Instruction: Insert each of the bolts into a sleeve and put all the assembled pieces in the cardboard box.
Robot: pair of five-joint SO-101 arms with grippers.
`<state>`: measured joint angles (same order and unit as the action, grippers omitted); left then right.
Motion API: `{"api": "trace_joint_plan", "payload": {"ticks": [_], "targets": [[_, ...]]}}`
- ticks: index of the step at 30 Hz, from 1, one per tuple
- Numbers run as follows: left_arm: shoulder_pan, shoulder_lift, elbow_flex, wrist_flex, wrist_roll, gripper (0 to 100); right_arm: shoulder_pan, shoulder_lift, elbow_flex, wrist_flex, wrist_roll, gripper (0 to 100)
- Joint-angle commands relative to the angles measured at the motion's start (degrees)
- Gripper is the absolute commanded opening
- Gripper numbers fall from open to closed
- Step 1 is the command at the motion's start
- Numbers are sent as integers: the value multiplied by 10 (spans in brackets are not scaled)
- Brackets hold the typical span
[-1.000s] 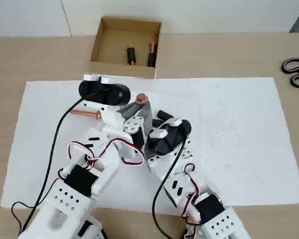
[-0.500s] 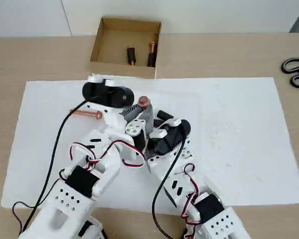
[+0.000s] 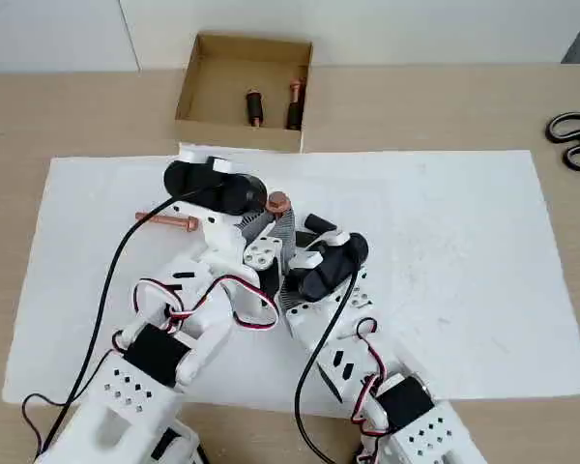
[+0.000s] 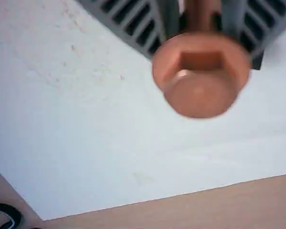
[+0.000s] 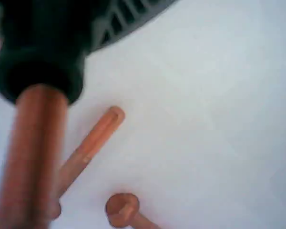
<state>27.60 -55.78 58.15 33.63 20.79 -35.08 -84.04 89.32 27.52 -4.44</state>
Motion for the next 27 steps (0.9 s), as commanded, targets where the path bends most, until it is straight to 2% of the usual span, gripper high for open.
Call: {"api": "trace_joint_plan", "payload": {"ticks": [1, 19, 27], "targets": [[4, -9, -7, 4, -3, 5, -3, -11, -5, 1, -4, 4], [18, -9, -6, 6, 6, 5, -2, -11, -5, 0, -4, 4], [22, -9, -7, 69, 10, 5, -2, -11, -5, 0, -4, 4]]}}
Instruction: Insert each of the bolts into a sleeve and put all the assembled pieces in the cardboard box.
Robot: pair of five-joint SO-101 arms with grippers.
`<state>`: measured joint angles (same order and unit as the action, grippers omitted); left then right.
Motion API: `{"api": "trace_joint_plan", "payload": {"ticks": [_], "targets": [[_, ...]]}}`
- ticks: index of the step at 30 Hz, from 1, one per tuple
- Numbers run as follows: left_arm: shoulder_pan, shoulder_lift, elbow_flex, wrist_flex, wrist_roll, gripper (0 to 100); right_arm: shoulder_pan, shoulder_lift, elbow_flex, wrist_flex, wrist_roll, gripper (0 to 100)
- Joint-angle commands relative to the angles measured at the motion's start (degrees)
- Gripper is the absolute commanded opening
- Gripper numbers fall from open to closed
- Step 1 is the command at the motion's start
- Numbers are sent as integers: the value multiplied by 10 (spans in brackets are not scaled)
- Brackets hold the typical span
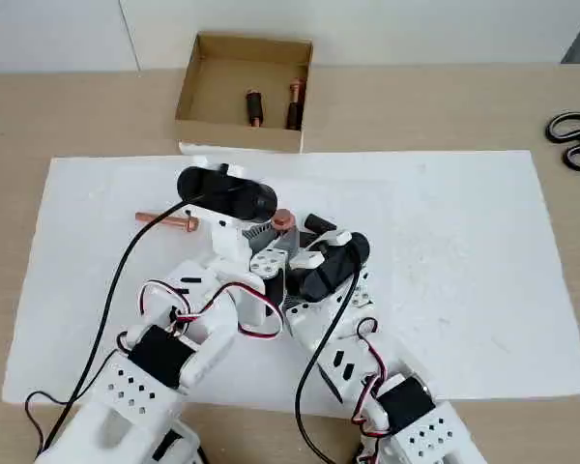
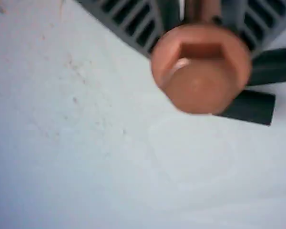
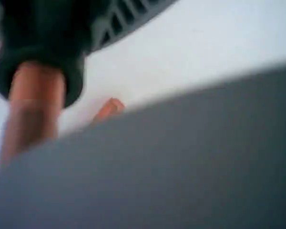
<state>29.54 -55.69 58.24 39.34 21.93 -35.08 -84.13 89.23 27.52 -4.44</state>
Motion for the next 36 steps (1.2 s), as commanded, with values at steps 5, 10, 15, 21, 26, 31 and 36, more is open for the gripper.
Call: {"api": "trace_joint_plan", "payload": {"ticks": [5, 10, 15, 21, 26, 31, 36], "targets": [[3, -9, -6, 33, -2, 5, -2, -10, -4, 0, -4, 4], [4, -8, -2, 41, -2, 5, -2, -10, -4, 0, -4, 4], [4, -5, -2, 42, -3, 5, -2, -10, -4, 0, -4, 4], [4, -5, -2, 58, -4, 6, -2, -10, -4, 0, -4, 4], [18, -4, -2, 63, -4, 49, -2, -10, -4, 0, -4, 4], [25, -4, -2, 69, -4, 51, -2, -10, -4, 0, -4, 4], [25, -4, 7, 70, -4, 53, -2, -11, -4, 0, -4, 4]]}}
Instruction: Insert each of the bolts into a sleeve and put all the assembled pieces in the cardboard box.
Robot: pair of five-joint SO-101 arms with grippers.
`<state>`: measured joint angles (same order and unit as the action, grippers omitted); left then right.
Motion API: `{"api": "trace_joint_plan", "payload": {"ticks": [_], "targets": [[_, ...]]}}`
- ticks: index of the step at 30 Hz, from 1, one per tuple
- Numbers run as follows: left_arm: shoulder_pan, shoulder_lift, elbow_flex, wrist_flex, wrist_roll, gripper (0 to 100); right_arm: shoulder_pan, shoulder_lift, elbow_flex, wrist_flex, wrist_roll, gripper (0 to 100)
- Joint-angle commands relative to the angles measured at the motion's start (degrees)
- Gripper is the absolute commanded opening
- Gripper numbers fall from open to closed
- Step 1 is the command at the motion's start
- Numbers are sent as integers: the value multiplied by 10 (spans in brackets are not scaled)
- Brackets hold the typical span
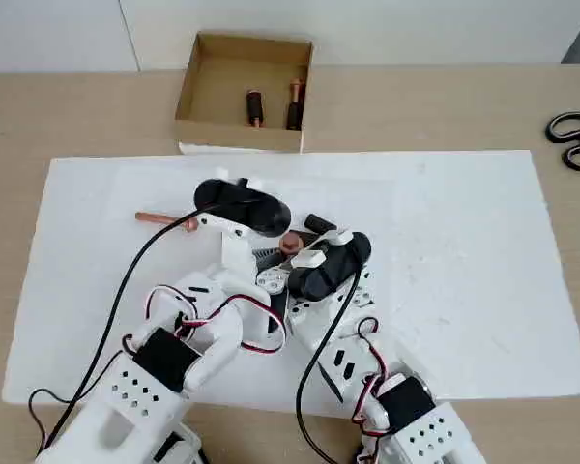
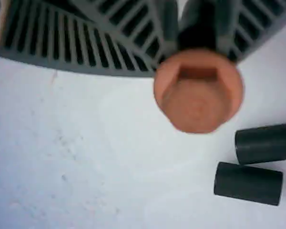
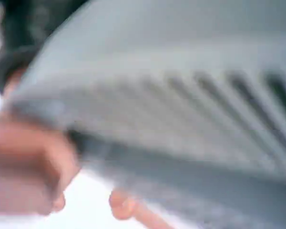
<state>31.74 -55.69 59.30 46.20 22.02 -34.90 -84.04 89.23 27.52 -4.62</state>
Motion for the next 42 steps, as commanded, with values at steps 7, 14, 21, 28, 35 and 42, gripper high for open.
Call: {"api": "trace_joint_plan", "payload": {"ticks": [7, 14, 21, 28, 35, 42], "targets": [[4, -9, -7, 14, -4, 141, -4, -12, -4, 0, -3, 4], [3, -9, -71, 89, -3, 199, -4, -12, -4, 0, -3, 4], [-21, -9, -115, 145, -6, 203, -3, -12, -4, 0, -3, 4], [-212, -9, -212, 244, -130, 200, 51, -12, -5, 0, -3, 4], [-423, -9, -238, 301, -230, 200, 145, -6, -31, 13, 69, 4], [-437, -9, -238, 369, -230, 200, 253, 10, -214, 99, 143, 4]]}}
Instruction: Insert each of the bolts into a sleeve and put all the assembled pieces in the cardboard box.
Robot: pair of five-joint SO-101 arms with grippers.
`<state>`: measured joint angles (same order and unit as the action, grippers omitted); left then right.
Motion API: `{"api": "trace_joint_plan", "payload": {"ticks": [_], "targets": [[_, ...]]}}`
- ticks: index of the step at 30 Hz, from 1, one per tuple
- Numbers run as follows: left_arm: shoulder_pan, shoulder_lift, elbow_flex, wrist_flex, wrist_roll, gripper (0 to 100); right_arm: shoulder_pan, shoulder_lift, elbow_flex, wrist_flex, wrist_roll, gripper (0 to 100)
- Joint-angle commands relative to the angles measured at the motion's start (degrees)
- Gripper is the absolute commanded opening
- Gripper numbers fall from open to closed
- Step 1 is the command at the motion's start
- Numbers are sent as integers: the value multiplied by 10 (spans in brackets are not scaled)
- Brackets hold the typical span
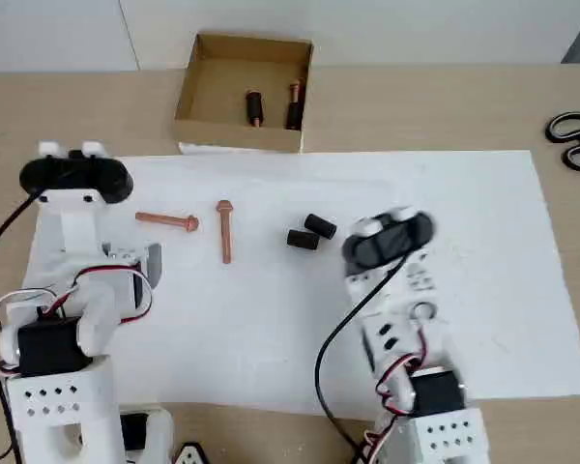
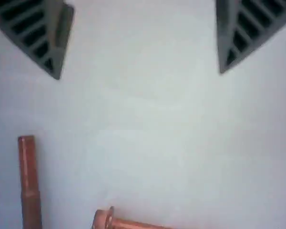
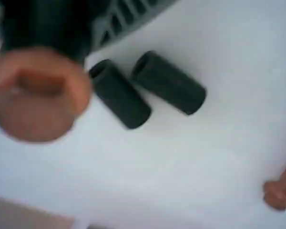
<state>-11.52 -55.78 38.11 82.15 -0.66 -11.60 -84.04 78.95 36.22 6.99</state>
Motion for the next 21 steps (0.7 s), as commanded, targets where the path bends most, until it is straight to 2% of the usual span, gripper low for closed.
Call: {"api": "trace_joint_plan", "payload": {"ticks": [1, 8, 16, 21], "targets": [[-4, -8, -26, 11, -4, 200, 20, 25, -137, 13, 30, 4], [-4, -8, -27, 11, -3, 200, 19, 275, -369, -8, 29, 4], [-4, -8, -26, 11, -3, 200, -9, 632, -588, -258, 28, 4], [-3, -8, -27, 8, -3, 200, -51, 811, -721, -331, 32, 4]]}}
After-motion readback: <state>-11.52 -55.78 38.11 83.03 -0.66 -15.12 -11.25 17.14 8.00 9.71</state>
